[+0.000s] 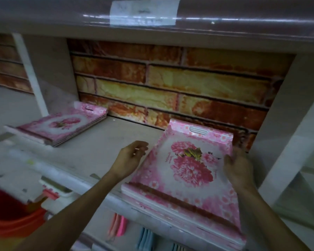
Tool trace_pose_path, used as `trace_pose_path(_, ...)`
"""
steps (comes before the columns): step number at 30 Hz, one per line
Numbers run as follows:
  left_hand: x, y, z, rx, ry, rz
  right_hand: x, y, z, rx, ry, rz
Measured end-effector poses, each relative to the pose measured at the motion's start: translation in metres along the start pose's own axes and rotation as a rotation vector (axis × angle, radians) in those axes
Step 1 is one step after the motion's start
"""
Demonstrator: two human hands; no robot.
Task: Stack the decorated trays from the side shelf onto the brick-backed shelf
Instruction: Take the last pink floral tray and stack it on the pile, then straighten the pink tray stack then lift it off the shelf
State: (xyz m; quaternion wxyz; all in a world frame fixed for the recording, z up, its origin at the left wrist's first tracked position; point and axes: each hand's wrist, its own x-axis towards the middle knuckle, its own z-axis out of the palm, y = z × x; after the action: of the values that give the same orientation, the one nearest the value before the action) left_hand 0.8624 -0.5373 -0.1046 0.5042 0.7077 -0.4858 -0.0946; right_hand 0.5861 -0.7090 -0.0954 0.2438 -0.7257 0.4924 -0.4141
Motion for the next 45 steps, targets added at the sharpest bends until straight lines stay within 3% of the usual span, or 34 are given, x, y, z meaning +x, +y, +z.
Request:
trace_pose_path(6, -0.022, 0.014, -0.041, -0.232, 0.104, 0.074, 0.002, -0.029, -0.008, 0.125, 0.022, -0.267)
trace_pose_path(9, -0.028, 0.014, -0.054, -0.22, 0.114, 0.097, 0.007, -0.06, -0.012, 0.245, -0.011, -0.38)
trace_pose_path(14, -0.03, -0.001, -0.076, -0.188, 0.117, 0.105, 0.013, -0.104, -0.004, 0.216, -0.027, -0.49)
trace_pose_path(19, -0.025, -0.037, -0.12, -0.148, 0.135, 0.114, 0.009, -0.135, 0.02, 0.185, -0.112, -0.486)
trace_pose_path(28, -0.007, -0.106, -0.219, -0.082, 0.06, 0.177, -0.025, -0.206, 0.087, 0.105, -0.06, -0.446)
trace_pose_path(39, 0.03, -0.19, -0.321, 0.34, -0.005, 0.478, -0.06, -0.272, 0.187, 0.157, -0.053, -0.378)
trace_pose_path(45, 0.053, -0.229, -0.341, 0.574, -0.146, 0.59, -0.075, -0.298, 0.262, 0.153, -0.096, -0.346)
